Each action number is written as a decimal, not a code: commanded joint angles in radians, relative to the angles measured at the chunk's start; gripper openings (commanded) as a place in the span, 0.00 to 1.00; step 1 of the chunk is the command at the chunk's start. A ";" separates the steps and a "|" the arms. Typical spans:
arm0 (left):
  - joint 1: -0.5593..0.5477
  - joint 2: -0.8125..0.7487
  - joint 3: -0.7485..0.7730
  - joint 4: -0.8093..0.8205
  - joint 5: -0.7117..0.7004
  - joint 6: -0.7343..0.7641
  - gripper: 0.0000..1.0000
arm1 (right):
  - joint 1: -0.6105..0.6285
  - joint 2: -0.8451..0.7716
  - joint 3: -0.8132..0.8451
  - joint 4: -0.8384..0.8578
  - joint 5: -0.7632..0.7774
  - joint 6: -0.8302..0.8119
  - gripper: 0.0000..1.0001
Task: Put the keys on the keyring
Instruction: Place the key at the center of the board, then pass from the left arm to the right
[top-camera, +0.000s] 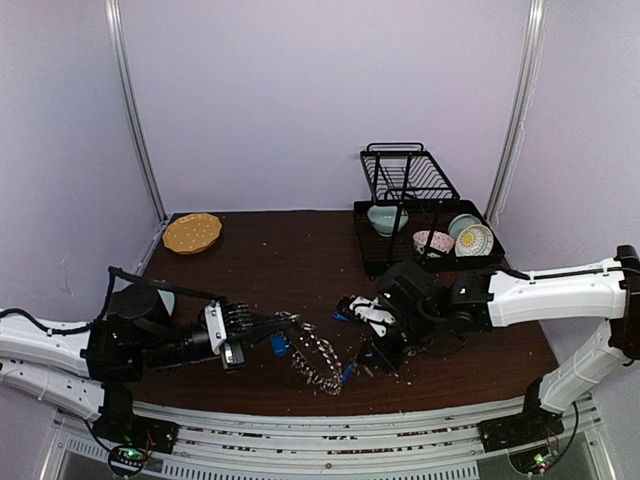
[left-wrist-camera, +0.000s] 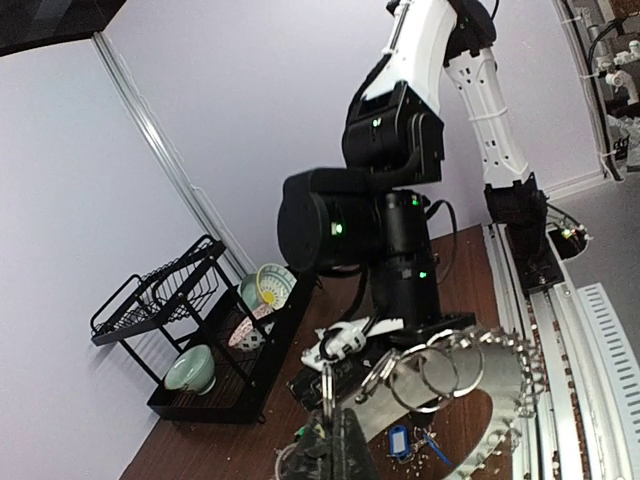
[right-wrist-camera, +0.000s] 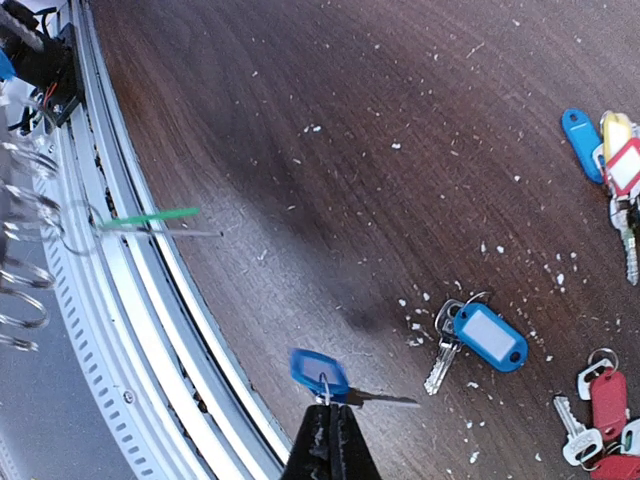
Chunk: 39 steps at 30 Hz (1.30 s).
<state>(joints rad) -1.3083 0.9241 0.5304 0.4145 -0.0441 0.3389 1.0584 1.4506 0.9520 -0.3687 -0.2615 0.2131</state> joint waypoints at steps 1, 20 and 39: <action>0.007 -0.022 0.007 0.120 0.084 -0.074 0.00 | -0.013 0.016 -0.035 0.084 -0.030 0.041 0.05; 0.185 -0.031 0.023 0.118 0.278 -0.386 0.00 | -0.051 -0.165 0.414 0.155 -0.161 -0.788 0.58; 0.180 -0.055 -0.044 0.276 0.285 -0.202 0.00 | 0.093 -0.126 0.200 0.560 -0.269 -0.376 0.39</action>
<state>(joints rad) -1.1255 0.8600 0.4686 0.5854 0.2096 0.0631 1.1191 1.3590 1.1656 0.0025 -0.6022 -0.2070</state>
